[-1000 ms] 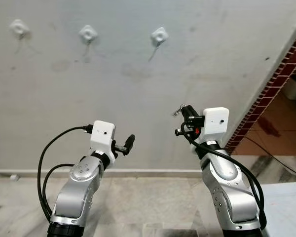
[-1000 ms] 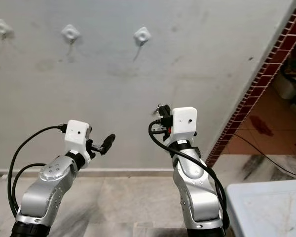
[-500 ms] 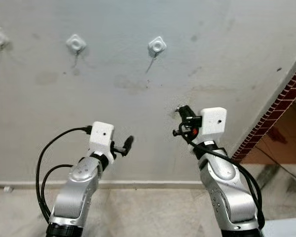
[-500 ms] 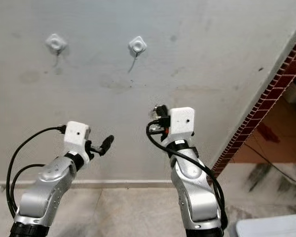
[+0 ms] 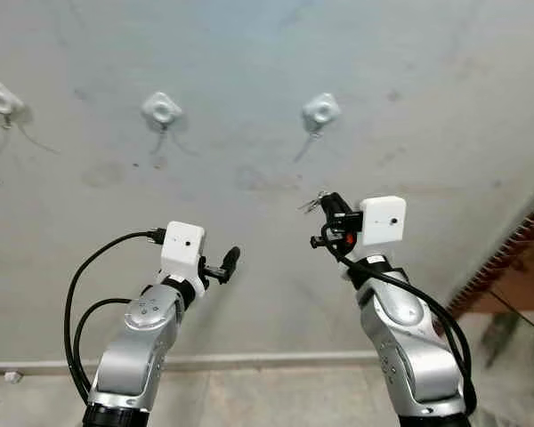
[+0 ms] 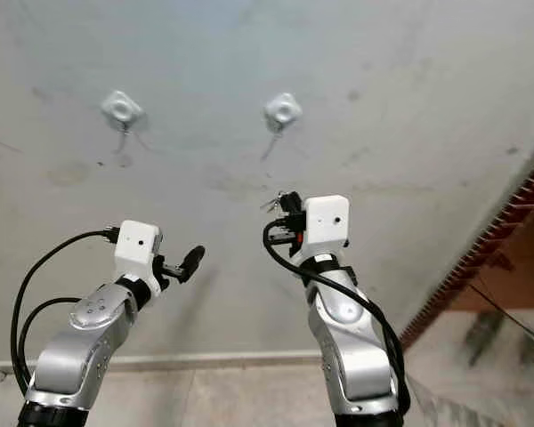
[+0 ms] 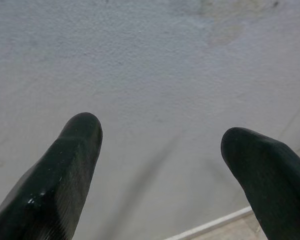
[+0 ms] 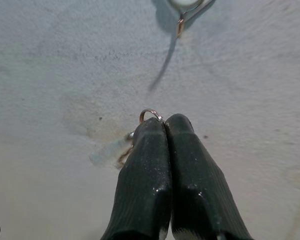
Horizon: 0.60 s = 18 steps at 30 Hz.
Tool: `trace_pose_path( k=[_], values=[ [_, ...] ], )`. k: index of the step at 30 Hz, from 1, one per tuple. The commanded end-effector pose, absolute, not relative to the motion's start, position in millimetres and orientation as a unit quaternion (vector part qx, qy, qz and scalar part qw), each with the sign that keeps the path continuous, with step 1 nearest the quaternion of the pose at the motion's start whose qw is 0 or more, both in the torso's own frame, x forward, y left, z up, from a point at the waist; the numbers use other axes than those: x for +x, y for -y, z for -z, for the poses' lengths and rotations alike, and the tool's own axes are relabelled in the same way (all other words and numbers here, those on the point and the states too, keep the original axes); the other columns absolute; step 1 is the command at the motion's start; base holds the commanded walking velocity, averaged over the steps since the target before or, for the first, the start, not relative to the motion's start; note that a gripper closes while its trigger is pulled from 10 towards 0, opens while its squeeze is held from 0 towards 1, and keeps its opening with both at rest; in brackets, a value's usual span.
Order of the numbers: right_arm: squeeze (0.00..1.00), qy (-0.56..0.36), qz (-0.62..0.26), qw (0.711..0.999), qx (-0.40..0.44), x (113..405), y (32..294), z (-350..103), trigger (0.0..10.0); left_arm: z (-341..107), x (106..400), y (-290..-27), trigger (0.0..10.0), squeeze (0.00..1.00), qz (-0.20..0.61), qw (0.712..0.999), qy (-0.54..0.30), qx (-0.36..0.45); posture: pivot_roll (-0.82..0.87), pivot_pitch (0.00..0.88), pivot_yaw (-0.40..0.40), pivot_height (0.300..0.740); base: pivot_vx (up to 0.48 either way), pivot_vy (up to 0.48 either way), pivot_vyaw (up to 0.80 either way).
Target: Hang keys on a hook
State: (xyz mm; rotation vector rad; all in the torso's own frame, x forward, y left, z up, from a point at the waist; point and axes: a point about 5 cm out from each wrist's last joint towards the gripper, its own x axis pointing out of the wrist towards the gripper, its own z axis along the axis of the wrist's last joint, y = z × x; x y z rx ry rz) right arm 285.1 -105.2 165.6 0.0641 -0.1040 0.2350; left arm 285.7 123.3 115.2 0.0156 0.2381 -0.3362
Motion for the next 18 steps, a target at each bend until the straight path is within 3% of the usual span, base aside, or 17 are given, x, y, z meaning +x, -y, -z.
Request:
trace_pose_path(
  k=[1,12,18],
  values=[
    [0.0,0.053,-0.104,0.993,0.027,285,114,-166,10.0,-118,286,-113,10.0,0.0,0.185,0.976,-0.111,0.01,0.1,0.009,-0.041,0.74,0.0,0.0,0.0],
    [0.0,0.081,-0.079,0.993,0.027,288,120,-174,10.0,-116,289,-114,10.0,0.0,0.179,0.978,-0.109,0.012,0.1,0.01,-0.046,0.74,0.0,0.0,0.0],
    [0.0,0.118,-0.062,0.991,0.015,294,124,-188,10.0,-112,297,-132,10.0,0.0,0.148,0.982,-0.112,0.026,0.1,0.013,-0.048,0.74,0.0,0.0,0.0]
  ],
)
